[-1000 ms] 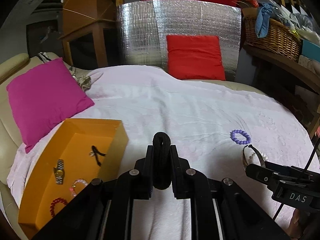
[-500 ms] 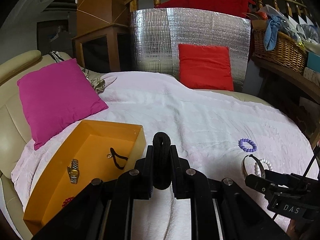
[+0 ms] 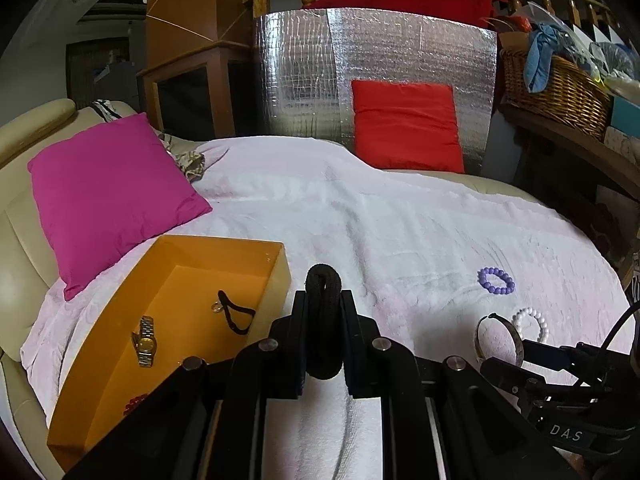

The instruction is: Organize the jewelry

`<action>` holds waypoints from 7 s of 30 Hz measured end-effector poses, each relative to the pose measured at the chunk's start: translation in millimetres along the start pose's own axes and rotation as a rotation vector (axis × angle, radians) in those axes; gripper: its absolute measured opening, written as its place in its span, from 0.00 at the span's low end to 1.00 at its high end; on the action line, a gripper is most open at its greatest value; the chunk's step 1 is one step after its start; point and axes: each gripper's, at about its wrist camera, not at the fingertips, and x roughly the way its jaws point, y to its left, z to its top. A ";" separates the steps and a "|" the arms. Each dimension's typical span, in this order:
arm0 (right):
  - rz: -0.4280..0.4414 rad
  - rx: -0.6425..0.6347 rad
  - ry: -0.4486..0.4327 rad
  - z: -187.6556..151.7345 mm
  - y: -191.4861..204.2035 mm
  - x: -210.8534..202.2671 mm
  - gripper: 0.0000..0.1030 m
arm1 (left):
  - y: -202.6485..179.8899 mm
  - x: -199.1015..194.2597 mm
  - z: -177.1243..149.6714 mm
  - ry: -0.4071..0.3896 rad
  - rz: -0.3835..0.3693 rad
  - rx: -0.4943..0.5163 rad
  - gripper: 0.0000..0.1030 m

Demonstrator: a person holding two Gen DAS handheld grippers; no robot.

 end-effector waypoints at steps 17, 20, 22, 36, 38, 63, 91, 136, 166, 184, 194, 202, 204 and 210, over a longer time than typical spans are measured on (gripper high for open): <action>-0.031 0.004 0.008 -10.0 -28.9 -12.6 0.59 | -31.2 19.7 -4.6 0.058 -0.012 0.061 0.15; -0.036 0.012 0.002 -11.1 -36.3 -16.7 0.59 | -40.7 22.1 -4.8 0.063 -0.020 0.075 0.15; -0.038 0.019 0.003 -11.2 -41.2 -19.0 0.59 | -47.0 24.2 -5.0 0.067 -0.025 0.083 0.15; -0.053 0.042 -0.012 -13.6 -59.7 -30.7 0.59 | -71.5 34.7 -6.8 0.095 -0.042 0.117 0.15; -0.056 0.045 -0.015 -13.7 -61.1 -31.4 0.59 | -72.8 34.7 -6.7 0.095 -0.044 0.118 0.15; -0.027 -0.007 -0.026 -11.7 -13.6 -20.3 0.59 | -31.0 2.8 -15.5 0.047 0.042 0.054 0.15; 0.086 -0.067 -0.071 -17.6 47.0 -31.4 0.59 | 73.2 -113.6 -23.4 -0.072 0.268 -0.086 0.15; 0.319 -0.392 0.073 -57.5 260.0 7.1 0.59 | 217.0 -91.2 -95.0 0.094 0.428 -0.234 0.15; 0.330 -0.386 0.155 -67.8 263.2 60.0 0.59 | 236.2 -33.1 -118.7 0.219 0.423 -0.233 0.15; 0.327 -0.393 0.163 -70.5 264.4 63.4 0.59 | 240.8 -15.2 -129.3 0.271 0.386 -0.259 0.17; 0.322 -0.399 0.157 -72.2 265.1 62.1 0.59 | 242.5 -7.8 -133.7 0.297 0.370 -0.274 0.18; 0.320 -0.397 0.155 -72.4 264.5 62.3 0.60 | 240.7 -4.9 -134.6 0.308 0.366 -0.266 0.21; 0.321 -0.393 0.159 -71.7 264.0 62.8 0.60 | 238.9 -4.8 -134.2 0.310 0.356 -0.261 0.25; 0.328 -0.376 0.163 -68.2 260.7 60.1 0.60 | 234.1 -7.4 -133.0 0.306 0.350 -0.252 0.37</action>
